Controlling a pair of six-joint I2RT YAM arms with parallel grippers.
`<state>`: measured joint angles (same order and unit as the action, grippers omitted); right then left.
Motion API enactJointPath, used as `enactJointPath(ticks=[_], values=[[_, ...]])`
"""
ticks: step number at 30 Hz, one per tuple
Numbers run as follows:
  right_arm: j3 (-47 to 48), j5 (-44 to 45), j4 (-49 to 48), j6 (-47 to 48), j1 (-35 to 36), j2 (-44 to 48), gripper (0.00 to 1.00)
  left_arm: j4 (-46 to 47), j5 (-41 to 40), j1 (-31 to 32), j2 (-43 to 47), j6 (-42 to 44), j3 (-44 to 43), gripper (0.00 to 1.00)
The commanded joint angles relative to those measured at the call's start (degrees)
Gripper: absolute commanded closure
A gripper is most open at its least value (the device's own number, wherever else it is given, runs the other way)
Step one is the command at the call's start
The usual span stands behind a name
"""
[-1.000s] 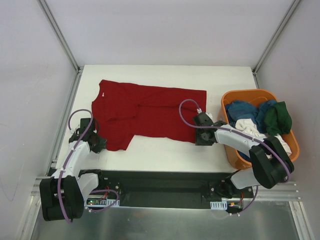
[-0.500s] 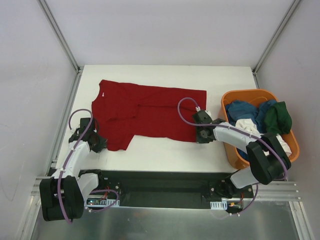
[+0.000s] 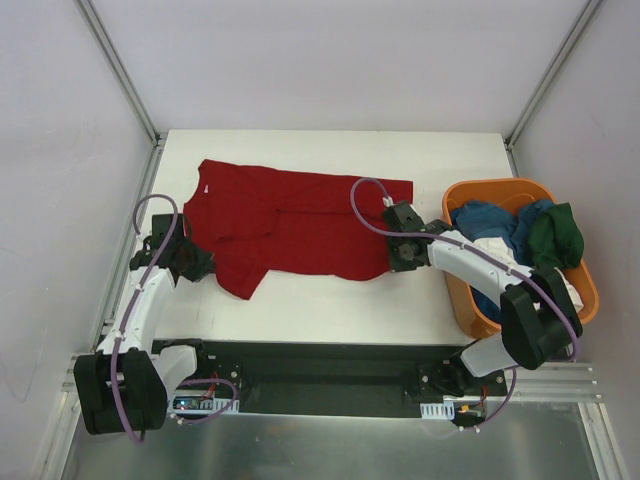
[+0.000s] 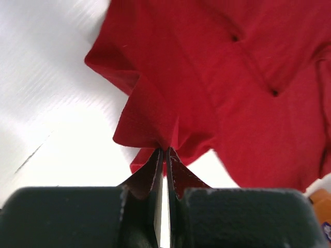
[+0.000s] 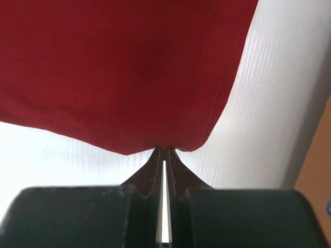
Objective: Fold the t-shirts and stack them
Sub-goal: Fold the tshirt
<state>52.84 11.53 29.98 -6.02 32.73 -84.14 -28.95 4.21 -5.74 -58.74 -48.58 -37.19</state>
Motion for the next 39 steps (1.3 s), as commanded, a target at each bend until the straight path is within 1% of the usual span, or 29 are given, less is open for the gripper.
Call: enactJointPath(ticks=[1,8,9,15,23,29,35,38,39], values=[[5.69,-0.45,4.03,3.55,-1.0,1.35,0.99,0.12,1.15,-0.41,-2.51,0.06,-6.04,1.0],[12.81,1.04,7.02,5.67,-3.29,-1.9,0.99,1.26,3.26,-0.42,-10.33,-0.9,-14.22,1.0],[14.03,1.13,7.46,7.15,-3.9,-2.25,0.99,1.61,3.79,-0.33,-11.21,-1.34,-15.62,1.0],[17.21,1.13,7.99,8.83,-7.06,-4.45,0.99,3.63,5.72,-0.33,-17.98,-1.96,-21.94,1.0],[21.07,0.42,7.99,10.77,-9.7,-7.97,0.99,4.08,5.81,-0.41,-26.33,-0.91,-31.44,1.0],[24.68,0.16,7.73,11.3,-11.46,-11.75,0.99,3.99,6.69,-0.33,-32.13,1.02,-38.3,1.0],[26.0,-0.72,6.94,10.77,-13.04,-14.38,0.99,3.99,7.74,0.02,-38.98,4.45,-45.07,1.0],[27.14,-1.07,5.98,10.68,-13.57,-16.05,0.98,3.99,8.71,0.2,-42.76,5.16,-47.97,1.0],[27.23,-1.24,5.27,10.94,-14.01,-16.58,0.97,3.99,7.58,0.37,-44.69,5.33,-49.72,1.0]])
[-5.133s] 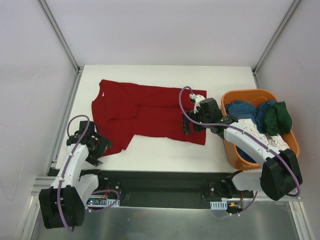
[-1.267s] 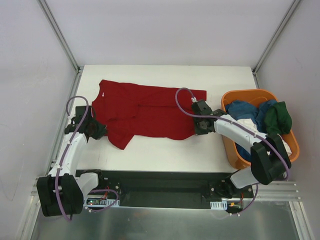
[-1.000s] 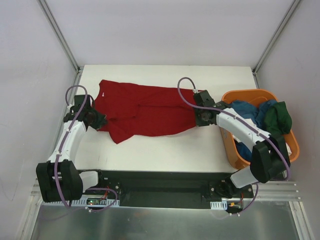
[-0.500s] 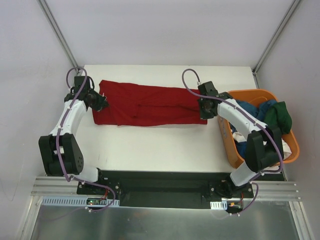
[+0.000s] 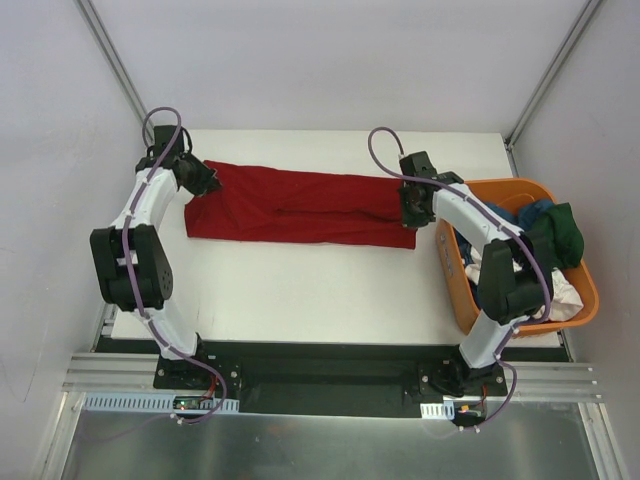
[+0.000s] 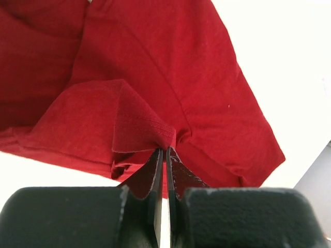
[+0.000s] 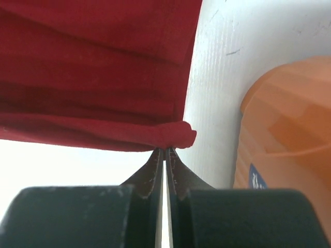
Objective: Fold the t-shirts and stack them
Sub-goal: Fold the tshirt
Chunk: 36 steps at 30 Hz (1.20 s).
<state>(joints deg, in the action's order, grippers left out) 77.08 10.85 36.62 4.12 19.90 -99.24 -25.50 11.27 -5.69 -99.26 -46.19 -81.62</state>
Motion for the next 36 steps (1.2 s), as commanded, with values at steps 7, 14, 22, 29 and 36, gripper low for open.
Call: enactJointPath(ticks=[7,14,22,29,36], values=[[7.38,-0.05,-3.04,1.68,-2.32,-6.93,0.93,0.71,-3.87,2.53,-14.89,4.8,-16.1,1.0],[10.11,-5.05,-4.37,3.61,-3.29,-9.13,0.73,0.62,-7.5,2.44,-21.49,5.23,-22.43,1.0],[7.4,-16.37,-5.15,4.23,-2.33,-4.56,0.29,0.62,-2.49,2.97,-16.15,5.94,-18.06,0.01],[0.37,-22.36,-9.02,0.54,1.98,2.47,0.03,1.06,2.53,6.74,-7.09,2.25,-2.34,0.01],[-6.5,-22.98,-9.29,-0.69,2.6,8.27,0.03,1.15,0.6,7.98,-5.41,-0.21,3.92,0.11]])
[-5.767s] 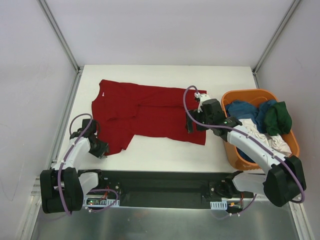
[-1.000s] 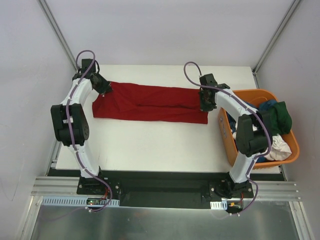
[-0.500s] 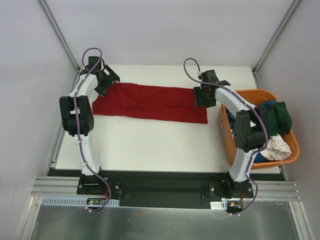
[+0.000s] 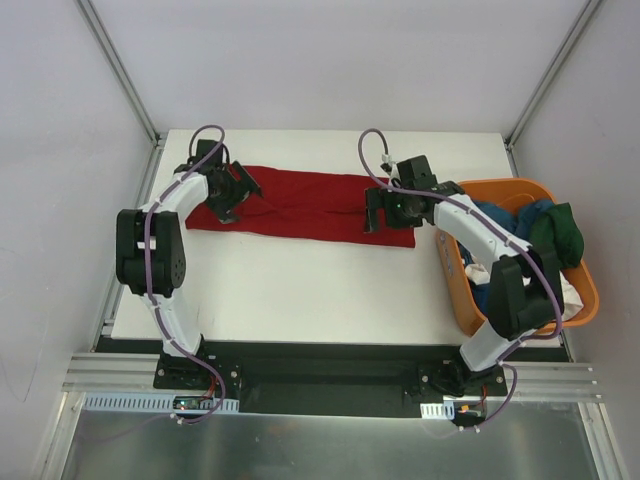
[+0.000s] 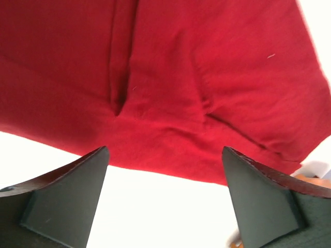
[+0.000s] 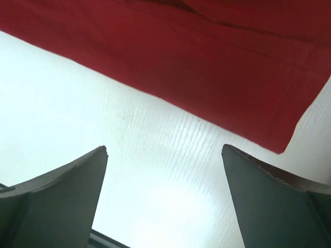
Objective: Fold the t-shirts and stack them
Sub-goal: Fold the tshirt
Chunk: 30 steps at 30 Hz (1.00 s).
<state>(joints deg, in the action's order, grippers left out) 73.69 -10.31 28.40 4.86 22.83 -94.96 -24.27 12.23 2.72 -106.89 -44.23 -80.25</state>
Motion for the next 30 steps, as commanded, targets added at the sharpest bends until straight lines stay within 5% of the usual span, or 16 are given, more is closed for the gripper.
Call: enactJointPath(ticks=[1,11,19,24,30], values=[[-3.72,-1.3,-0.11,-0.91,-0.33,5.3,0.03,-0.07,-1.32,-0.44,2.13,-2.18,2.81,0.2],[-7.51,2.22,2.18,-0.29,-0.24,11.02,0.03,-0.16,-2.39,-0.35,-4.9,-1.39,-1.66,0.65],[-7.86,4.86,3.33,0.23,-0.42,11.55,0.03,-0.25,-5.02,-0.35,-5.26,-1.21,-2.28,0.64],[-7.42,6.0,3.5,0.32,-0.42,11.46,0.03,-0.25,-4.41,-0.26,-7.71,0.19,-4.82,1.0],[-7.77,8.02,3.94,0.85,-0.42,11.99,0.03,-0.16,-5.02,0.18,-7.89,2.21,-6.94,1.0]])
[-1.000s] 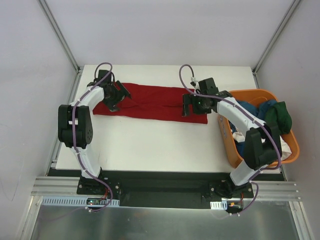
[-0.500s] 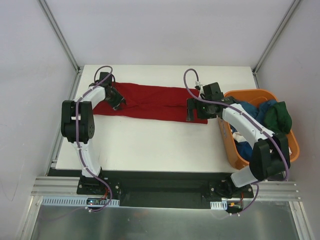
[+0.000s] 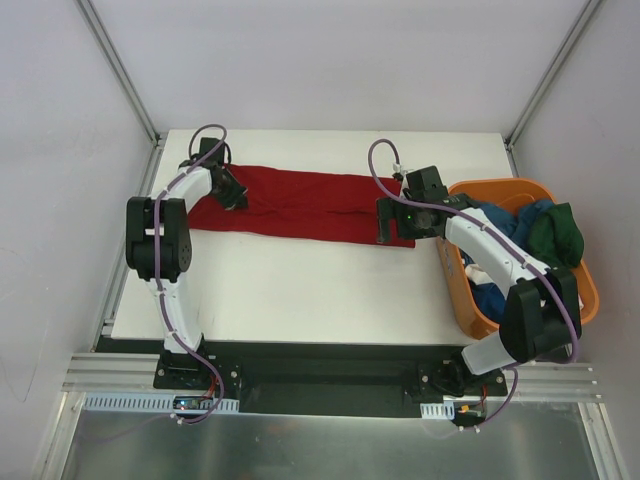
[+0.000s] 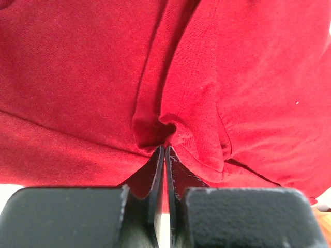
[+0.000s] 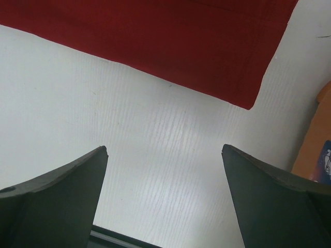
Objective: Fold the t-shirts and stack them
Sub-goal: Fold the tshirt
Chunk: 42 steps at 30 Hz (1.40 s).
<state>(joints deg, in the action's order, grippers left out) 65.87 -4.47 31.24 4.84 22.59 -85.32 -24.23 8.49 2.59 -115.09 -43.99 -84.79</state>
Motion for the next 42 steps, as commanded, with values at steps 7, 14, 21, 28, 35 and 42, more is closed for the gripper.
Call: enactJointPath(ticks=[7,14,21,28,35,42], values=[[-0.21,3.33,1.1,0.87,-0.18,2.79,0.03,-0.21,0.12,3.55,-2.5,8.12,-11.25,1.0],[0.31,3.41,1.8,1.66,-0.18,2.44,0.03,-0.21,2.83,4.62,-14.26,10.85,-26.19,1.0],[0.84,4.12,1.89,1.22,-0.18,2.88,0.03,-0.21,14.1,9.36,-21.76,19.61,-43.87,0.84],[4.17,4.12,1.63,0.78,-0.18,2.09,0.03,-0.21,10.32,10.33,-12.99,22.01,-34.59,0.01],[12.16,2.1,1.89,1.13,-0.09,-5.81,0.03,-0.29,8.12,10.33,-3.57,21.84,-25.7,0.01],[26.56,1.05,2.24,2.63,-0.35,-23.12,0.03,-0.56,11.71,7.17,1.71,18.43,-14.36,0.01]])
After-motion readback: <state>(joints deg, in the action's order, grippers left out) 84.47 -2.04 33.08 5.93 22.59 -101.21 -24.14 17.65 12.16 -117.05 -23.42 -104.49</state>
